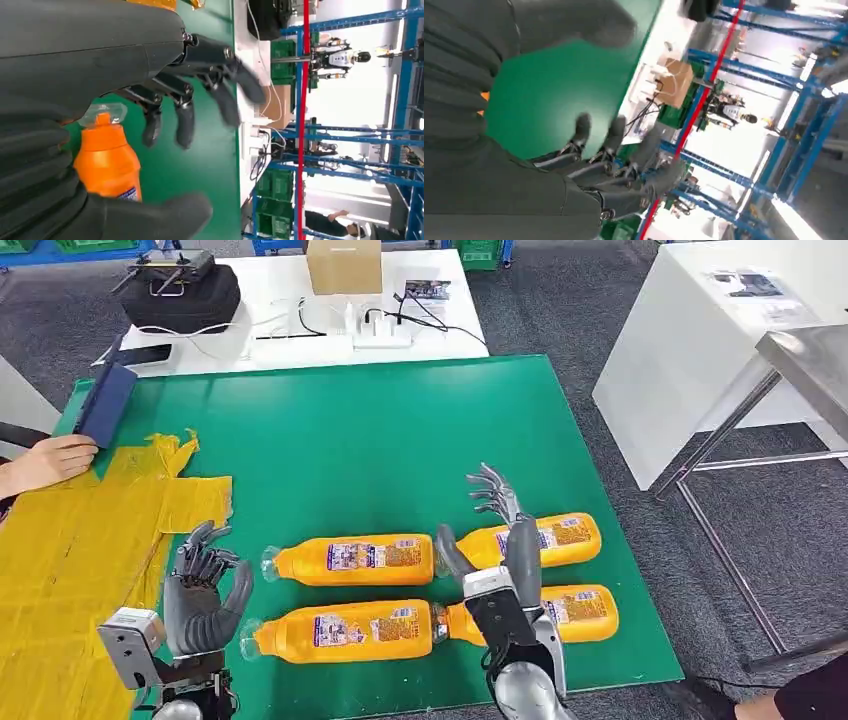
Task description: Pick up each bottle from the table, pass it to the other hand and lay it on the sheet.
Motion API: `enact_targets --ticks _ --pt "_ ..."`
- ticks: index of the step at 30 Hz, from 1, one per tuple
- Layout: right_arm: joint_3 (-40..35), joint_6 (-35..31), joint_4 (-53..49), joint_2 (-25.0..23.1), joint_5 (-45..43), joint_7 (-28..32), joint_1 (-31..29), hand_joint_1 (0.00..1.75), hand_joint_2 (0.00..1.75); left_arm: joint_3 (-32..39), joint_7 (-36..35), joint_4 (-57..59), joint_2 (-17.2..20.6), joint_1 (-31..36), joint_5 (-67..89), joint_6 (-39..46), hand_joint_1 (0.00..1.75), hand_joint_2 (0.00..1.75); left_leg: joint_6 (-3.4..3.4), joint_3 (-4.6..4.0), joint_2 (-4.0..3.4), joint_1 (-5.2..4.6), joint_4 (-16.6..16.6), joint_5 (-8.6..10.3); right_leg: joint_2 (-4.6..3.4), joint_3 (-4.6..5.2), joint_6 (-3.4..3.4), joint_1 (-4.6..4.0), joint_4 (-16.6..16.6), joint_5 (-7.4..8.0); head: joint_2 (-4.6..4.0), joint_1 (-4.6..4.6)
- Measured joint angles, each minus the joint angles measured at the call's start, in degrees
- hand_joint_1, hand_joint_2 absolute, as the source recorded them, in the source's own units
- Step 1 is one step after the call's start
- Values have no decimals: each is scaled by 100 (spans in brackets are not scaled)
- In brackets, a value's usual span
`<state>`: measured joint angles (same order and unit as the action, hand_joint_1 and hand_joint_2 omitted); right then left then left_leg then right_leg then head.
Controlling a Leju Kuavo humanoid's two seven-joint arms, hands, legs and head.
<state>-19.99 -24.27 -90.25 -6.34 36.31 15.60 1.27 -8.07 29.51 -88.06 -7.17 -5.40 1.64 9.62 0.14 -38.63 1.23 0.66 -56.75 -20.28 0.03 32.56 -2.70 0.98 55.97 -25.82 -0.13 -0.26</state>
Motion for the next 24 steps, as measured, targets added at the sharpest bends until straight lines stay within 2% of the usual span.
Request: enact_targets --ticks 2,5,7,11,17,24 --pt "-101 142 125 48 380 -254 -142 0 175 26 -24 -7 0 14 -2 -65 0 175 0 0 -3 0 0 0 -1 -1 0 0 0 1 0 0" --pt "-513 786 642 194 1445 -903 -597 0 175 81 -129 -11 0 98 -44 -306 0 175 -1 1 -5 0 0 3 -1 1 0 0 0 4 0 0" --pt "-805 1131 1064 251 1837 -1095 -956 0 175 94 -166 -11 0 177 -50 -431 0 175 -7 1 -2 1 0 9 0 1 0 0 0 5 0 0" --pt "-1341 1479 2002 275 2114 -1215 -1635 0 175 105 -199 -9 -2 348 -52 -573 0 175 -8 1 -2 1 0 11 0 -2 1 0 2 8 0 0" --pt "-2200 1706 4045 44 2647 -1319 -2683 0 175 -48 -190 109 -11 705 -223 -796 0 175 -12 1 -2 1 -1 15 3 0 9 1 2 16 0 0" --pt "-2594 1716 5434 -183 2747 -1506 -3146 0 175 -223 -129 277 -26 891 -334 -826 0 175 -12 0 -2 1 -2 14 3 3 8 2 0 16 0 0"
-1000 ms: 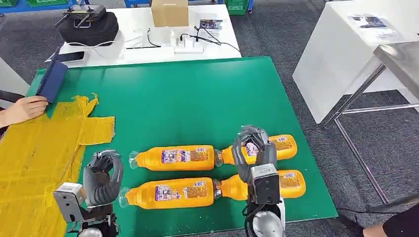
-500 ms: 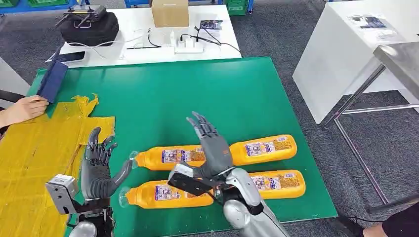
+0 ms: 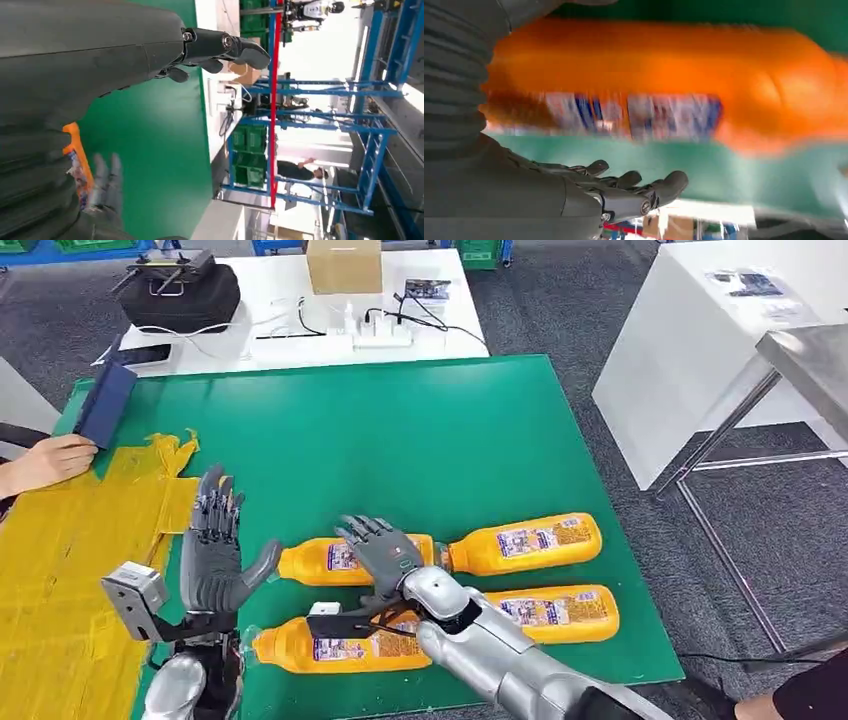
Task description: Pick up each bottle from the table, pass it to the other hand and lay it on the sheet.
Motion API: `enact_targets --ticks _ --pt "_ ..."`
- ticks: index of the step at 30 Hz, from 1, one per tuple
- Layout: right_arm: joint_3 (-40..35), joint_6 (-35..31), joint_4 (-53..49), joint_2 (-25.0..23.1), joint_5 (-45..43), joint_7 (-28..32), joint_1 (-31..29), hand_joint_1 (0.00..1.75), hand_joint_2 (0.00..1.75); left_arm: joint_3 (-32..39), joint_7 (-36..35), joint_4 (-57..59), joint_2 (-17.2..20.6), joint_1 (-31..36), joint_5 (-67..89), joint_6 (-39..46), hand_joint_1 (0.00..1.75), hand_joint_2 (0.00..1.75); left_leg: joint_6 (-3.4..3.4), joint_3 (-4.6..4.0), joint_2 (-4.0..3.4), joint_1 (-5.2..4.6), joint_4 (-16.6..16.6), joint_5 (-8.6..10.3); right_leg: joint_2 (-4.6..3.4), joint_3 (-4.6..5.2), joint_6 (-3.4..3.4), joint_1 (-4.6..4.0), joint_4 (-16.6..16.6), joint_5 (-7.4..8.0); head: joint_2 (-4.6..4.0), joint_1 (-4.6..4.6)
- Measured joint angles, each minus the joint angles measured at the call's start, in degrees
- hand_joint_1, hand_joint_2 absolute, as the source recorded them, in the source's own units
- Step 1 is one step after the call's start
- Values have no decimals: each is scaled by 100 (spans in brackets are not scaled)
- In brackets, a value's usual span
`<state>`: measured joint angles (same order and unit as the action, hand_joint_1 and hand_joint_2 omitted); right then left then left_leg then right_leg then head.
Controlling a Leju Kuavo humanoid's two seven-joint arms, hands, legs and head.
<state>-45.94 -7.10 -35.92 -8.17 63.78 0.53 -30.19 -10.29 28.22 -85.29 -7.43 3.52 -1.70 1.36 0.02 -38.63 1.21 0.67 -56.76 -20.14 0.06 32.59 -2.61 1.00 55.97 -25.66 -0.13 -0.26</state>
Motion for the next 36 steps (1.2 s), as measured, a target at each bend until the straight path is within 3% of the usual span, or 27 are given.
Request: enact_targets --ticks 10,11,12,13,18,23,27,34,36 --pt "-114 4 918 -213 100 -411 -316 0 175 -142 13 236 -13 142 -68 22 0 175 0 15 -6 2 0 0 -2 0 1 -1 0 -1 0 0" --pt "-116 26 962 -226 136 -513 -333 23 175 -144 13 254 -13 152 -68 31 0 175 0 20 -6 2 0 -1 -2 3 1 -1 -1 -1 0 0" --pt "-119 48 1010 -252 172 -643 -349 134 175 -144 13 269 -15 156 -71 52 0 175 -1 27 -7 2 0 -2 -2 16 2 -1 -1 -2 0 0" --pt "-119 57 1054 -267 194 -761 -367 171 175 -144 13 285 -18 163 -75 55 0 175 4 34 -5 2 1 -8 -2 29 2 0 -2 -4 0 0" --pt "-116 -403 1165 -320 356 -1155 -397 175 175 -144 13 368 -59 170 -75 57 0 175 2 33 -2 1 1 -5 -2 29 1 0 -2 -3 0 0" --pt "97 -1896 1133 -285 341 -1149 -222 175 175 -147 -11 368 -74 126 -66 55 0 175 -7 16 -4 -1 -1 6 -2 -14 -11 1 0 12 0 0" --pt "380 -2654 920 -252 157 -833 -20 175 175 -149 -13 363 -74 54 -60 57 0 175 -6 12 -3 -1 -1 5 -2 -11 -11 1 0 9 0 0" --pt "716 -2976 668 -237 59 -605 175 175 175 -149 -11 359 -74 12 -57 55 0 175 -5 8 -4 1 0 4 -2 -3 -8 -1 0 7 0 0" --pt "971 -3147 261 -237 118 -142 398 175 175 -149 -11 350 -74 -15 -55 57 0 175 -5 6 -4 2 0 4 -2 -5 -8 -1 1 7 0 0"
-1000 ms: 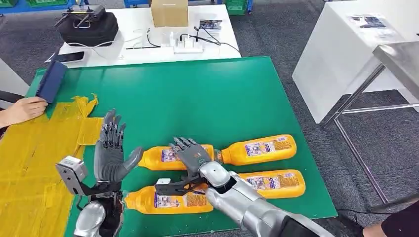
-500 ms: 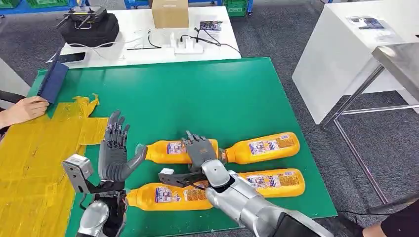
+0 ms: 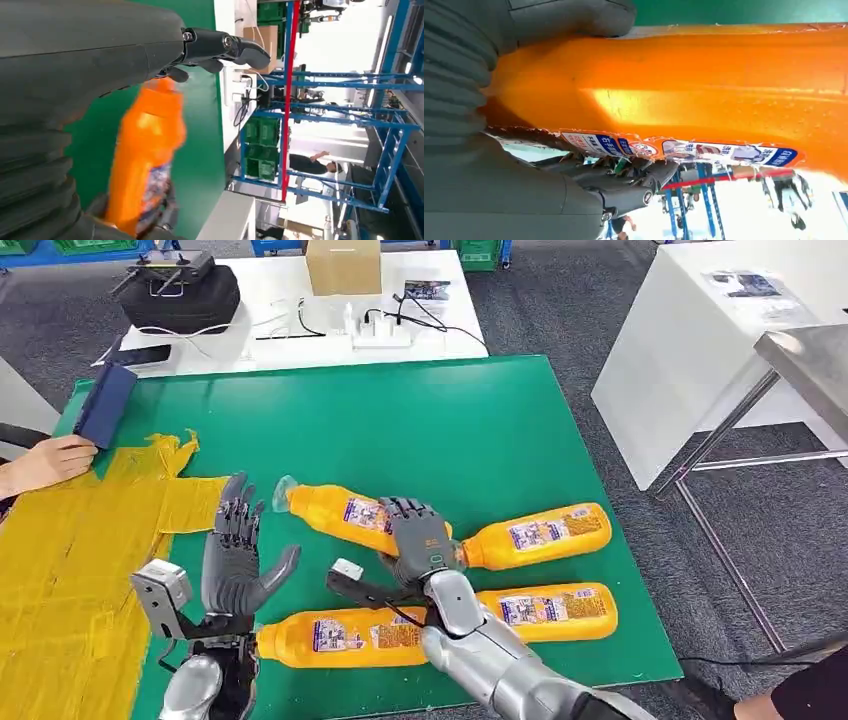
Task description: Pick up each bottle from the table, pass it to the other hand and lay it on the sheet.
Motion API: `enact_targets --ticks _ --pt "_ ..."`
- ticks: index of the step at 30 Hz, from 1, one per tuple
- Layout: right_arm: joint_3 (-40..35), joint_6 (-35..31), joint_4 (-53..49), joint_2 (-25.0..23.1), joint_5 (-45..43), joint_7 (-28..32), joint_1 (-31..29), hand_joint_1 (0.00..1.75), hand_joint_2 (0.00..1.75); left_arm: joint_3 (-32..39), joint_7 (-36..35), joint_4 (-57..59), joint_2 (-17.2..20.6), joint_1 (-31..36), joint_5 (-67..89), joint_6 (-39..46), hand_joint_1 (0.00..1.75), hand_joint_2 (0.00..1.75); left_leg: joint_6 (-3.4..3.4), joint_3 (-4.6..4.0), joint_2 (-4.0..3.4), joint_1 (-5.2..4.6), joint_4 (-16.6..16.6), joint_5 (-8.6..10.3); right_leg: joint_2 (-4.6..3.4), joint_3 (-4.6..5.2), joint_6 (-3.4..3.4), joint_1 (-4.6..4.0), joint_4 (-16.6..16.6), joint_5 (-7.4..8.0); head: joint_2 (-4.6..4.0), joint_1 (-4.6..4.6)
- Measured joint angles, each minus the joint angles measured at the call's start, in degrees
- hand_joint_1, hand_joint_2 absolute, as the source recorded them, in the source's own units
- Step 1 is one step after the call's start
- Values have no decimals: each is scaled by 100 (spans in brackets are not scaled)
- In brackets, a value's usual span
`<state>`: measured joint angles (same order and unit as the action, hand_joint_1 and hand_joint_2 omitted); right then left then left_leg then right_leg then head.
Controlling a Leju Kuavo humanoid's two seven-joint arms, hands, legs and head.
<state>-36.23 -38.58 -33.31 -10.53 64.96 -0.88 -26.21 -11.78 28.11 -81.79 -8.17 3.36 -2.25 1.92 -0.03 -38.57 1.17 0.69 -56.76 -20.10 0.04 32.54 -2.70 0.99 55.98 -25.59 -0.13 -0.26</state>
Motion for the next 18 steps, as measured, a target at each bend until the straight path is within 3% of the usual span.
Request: enact_targets --ticks 3,4,6,10,12,18 --pt "1066 -33 -1265 -263 -301 1785 766 175 175 7 116 -57 0 -79 7 35 0 175 0 -14 10 0 0 0 6 6 -1 -1 1 0 0 9" --pt "1601 -39 -1662 -356 -801 2537 1027 175 175 -6 127 -158 -2 -55 2 37 0 175 -1 -17 47 -1 0 1 37 -1 -2 0 0 -9 0 0" --pt "2100 -46 -2380 -561 -1786 3313 1329 175 175 -11 75 -155 11 -82 -37 37 0 175 2 -12 56 -1 0 -5 48 -4 -9 1 -1 -22 0 6" --pt "2167 177 -3146 -544 -3196 3015 1656 175 175 -140 -173 -188 35 -221 -713 -674 0 175 9 -13 36 -3 1 -15 34 58 5 4 -4 -34 0 -4" --pt "2051 179 -3251 -465 -3309 3054 1761 175 175 -241 -225 -265 90 -229 -938 -1061 0 175 12 -18 30 -5 1 -16 29 14 -3 6 -3 -17 0 -2" --pt "1525 423 -3248 -295 -3565 3155 1851 175 175 -644 -369 -555 184 -183 -1328 -1575 0 175 7 -16 7 -4 0 -9 18 17 6 2 -2 -5 0 0"
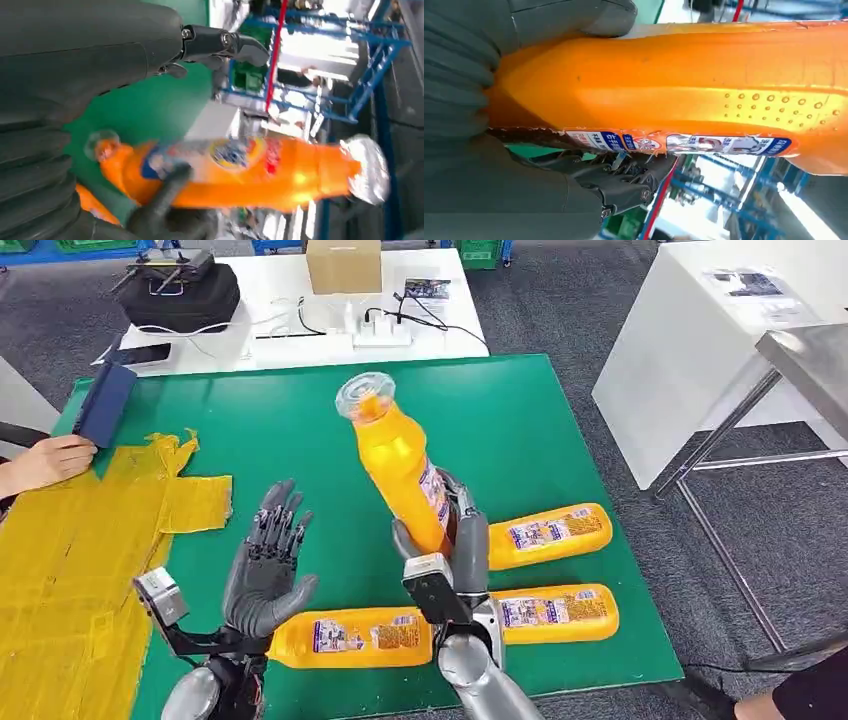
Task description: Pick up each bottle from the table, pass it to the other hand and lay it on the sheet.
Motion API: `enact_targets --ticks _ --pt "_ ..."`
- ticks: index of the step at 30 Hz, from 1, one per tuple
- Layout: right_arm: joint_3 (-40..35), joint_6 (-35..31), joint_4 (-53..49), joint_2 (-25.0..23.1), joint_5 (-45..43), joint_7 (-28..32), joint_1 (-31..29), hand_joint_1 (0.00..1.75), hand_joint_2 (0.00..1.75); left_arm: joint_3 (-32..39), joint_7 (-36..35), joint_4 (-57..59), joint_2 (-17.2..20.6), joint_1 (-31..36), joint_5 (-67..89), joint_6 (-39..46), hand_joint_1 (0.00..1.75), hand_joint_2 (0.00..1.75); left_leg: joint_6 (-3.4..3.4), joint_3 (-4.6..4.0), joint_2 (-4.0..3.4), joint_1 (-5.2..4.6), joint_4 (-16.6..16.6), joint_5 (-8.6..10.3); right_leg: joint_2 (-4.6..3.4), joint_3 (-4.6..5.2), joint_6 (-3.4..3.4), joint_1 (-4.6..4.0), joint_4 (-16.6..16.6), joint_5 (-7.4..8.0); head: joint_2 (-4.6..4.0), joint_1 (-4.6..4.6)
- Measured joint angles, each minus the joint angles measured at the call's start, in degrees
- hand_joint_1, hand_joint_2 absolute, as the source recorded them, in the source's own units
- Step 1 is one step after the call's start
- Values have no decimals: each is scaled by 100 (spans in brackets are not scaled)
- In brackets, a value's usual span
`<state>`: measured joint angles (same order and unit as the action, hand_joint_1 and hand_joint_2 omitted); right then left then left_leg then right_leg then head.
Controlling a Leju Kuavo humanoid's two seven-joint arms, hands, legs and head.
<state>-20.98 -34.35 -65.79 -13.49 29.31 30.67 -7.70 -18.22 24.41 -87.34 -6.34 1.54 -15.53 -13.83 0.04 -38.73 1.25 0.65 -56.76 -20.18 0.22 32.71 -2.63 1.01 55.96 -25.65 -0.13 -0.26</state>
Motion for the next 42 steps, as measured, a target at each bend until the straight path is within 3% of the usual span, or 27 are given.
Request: enact_targets --ticks 10,16,20,26,31,32,33,42 --pt "-788 1039 459 289 300 -216 -223 175 175 -359 -11 -232 160 108 -134 -202 0 175 0 1 -4 3 0 0 -1 6 2 -1 0 -2 0 0" --pt "-1321 757 763 429 1400 -352 -400 175 175 -366 -4 -249 216 214 24 -35 0 175 0 0 -3 2 0 0 -1 6 2 -1 0 -2 0 0" --pt "-1588 569 853 457 1605 -444 -431 175 175 -366 -11 -249 225 272 144 85 0 175 0 0 -3 3 0 0 -1 4 1 -2 0 -1 0 -2" --pt "-1905 66 868 468 2076 -739 -451 175 175 -444 99 -204 225 309 1128 1076 0 175 1 0 -5 3 0 -1 -1 17 3 -1 0 -3 0 0" --pt "-2003 14 767 488 2076 -896 -469 175 175 -538 212 -64 195 356 2492 2405 0 175 1 1 -3 3 0 -1 -1 50 3 0 -1 -4 0 0" --pt "-2022 14 737 492 2076 -905 -482 175 175 -558 216 -29 195 357 2588 2518 134 175 1 1 -5 3 0 -2 -2 54 3 0 -1 -4 0 0" --pt "-2044 14 717 496 2076 -911 -493 175 175 -584 223 0 195 360 2616 2566 175 175 1 1 -5 3 0 -2 -2 53 3 0 -1 -4 0 0" --pt "-2129 23 658 538 1808 -922 -500 175 175 -676 356 269 129 393 2747 2852 175 175 0 0 -5 2 0 0 -2 6 0 0 0 0 0 0"
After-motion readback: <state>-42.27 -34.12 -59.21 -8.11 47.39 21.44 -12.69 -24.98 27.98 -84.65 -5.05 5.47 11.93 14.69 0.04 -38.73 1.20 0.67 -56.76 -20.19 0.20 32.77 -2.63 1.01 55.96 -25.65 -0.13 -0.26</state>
